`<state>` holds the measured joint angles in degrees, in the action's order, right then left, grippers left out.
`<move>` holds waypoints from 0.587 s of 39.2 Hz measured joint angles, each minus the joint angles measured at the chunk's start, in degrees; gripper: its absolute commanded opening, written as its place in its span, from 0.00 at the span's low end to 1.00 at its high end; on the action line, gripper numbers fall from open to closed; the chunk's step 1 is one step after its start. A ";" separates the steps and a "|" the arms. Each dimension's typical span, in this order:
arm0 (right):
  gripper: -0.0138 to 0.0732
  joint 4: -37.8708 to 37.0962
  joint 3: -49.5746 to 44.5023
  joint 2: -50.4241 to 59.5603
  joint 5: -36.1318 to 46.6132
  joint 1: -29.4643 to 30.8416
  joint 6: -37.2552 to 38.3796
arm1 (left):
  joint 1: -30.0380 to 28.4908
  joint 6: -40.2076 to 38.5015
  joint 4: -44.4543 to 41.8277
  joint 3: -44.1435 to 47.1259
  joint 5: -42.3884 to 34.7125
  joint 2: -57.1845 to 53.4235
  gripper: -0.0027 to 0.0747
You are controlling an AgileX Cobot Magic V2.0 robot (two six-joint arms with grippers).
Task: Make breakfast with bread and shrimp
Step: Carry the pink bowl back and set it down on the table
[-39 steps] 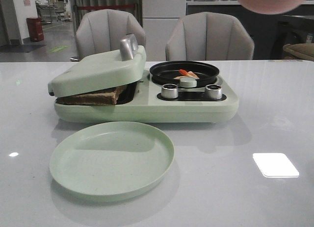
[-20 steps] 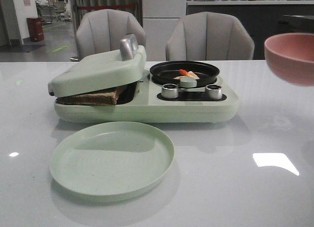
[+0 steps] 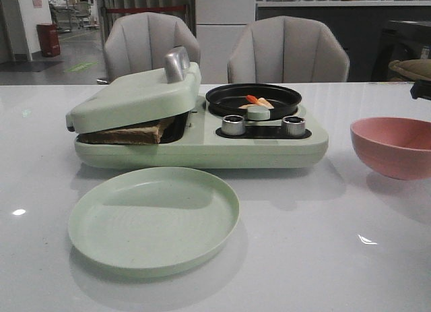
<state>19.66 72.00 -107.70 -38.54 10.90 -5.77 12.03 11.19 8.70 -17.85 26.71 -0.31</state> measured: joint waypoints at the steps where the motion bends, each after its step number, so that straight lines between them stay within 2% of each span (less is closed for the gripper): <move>1: 0.40 0.11 0.50 -0.31 -0.09 0.00 -0.15 | 0.00 0.00 0.00 0.00 0.00 0.00 0.18; 5: 0.56 0.35 1.82 -0.91 -0.23 0.00 -0.85 | 0.00 0.00 0.00 0.00 0.00 0.00 0.18; 9: 0.65 0.35 2.04 -0.89 -0.12 0.00 -1.65 | 0.00 0.00 0.00 0.00 0.00 0.00 0.18; 23: 0.67 -2.26 6.75 -0.55 -1.93 0.04 -5.76 | 0.00 0.00 0.00 0.00 0.00 0.00 0.18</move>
<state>17.40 78.75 -108.25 -40.47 10.94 -11.53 12.03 11.19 8.70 -17.85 26.71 -0.31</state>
